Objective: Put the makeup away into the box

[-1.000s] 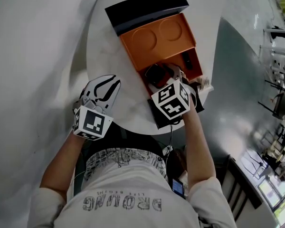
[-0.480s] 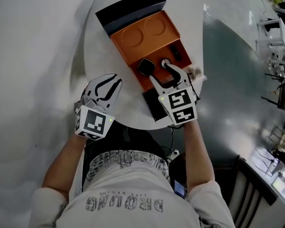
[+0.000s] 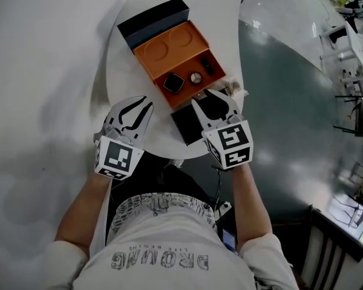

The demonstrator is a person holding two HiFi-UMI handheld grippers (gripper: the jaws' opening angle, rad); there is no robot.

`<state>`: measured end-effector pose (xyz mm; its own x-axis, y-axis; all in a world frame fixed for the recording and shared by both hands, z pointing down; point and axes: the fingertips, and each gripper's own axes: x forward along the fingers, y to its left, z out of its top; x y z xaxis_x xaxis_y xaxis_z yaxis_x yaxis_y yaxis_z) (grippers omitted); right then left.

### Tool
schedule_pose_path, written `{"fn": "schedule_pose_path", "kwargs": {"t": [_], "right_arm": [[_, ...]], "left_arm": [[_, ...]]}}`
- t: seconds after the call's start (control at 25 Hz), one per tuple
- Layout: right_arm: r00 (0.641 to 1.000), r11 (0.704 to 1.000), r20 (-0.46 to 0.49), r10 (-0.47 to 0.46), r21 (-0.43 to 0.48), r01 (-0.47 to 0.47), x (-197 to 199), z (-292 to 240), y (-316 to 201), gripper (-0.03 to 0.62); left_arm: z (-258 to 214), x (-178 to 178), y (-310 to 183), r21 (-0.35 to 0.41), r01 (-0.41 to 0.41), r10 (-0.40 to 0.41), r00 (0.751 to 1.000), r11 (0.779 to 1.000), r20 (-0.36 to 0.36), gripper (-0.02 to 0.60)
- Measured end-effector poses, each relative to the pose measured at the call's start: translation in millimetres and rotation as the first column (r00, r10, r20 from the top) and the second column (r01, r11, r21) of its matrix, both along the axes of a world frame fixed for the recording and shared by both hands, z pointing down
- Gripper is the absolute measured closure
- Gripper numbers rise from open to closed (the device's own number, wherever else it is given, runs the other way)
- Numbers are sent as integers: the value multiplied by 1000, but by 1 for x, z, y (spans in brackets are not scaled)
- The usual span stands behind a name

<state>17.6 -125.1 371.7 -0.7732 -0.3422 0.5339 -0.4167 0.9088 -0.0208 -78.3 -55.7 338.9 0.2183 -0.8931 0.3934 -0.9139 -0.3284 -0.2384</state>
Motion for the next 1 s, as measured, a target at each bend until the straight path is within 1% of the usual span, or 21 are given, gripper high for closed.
{"fn": "schedule_pose_path", "kwargs": {"t": [0.24,0.4,0.64,0.8,1.0], "right_arm": [[999,999,44,19,30,-21,25,-30,17,476],[996,998,73,55,18,-57,35,-34,22,491],[988,992,94,122,14,-123,44,-51,34,520],[983,987,100,151,38,-156,50,-69,43,534],[972,976,123,201,56,-209,43,-77,54,553]], "left_arm": [[-30,24,7,35,-12,11,1000,999,19,500],[-37,31,9,51,-33,32,999,998,15,500],[-59,31,16,67,-70,71,997,995,-11,500],[-71,34,19,80,-105,108,994,991,-30,500],[-77,28,19,115,-156,164,984,981,-65,506]]}}
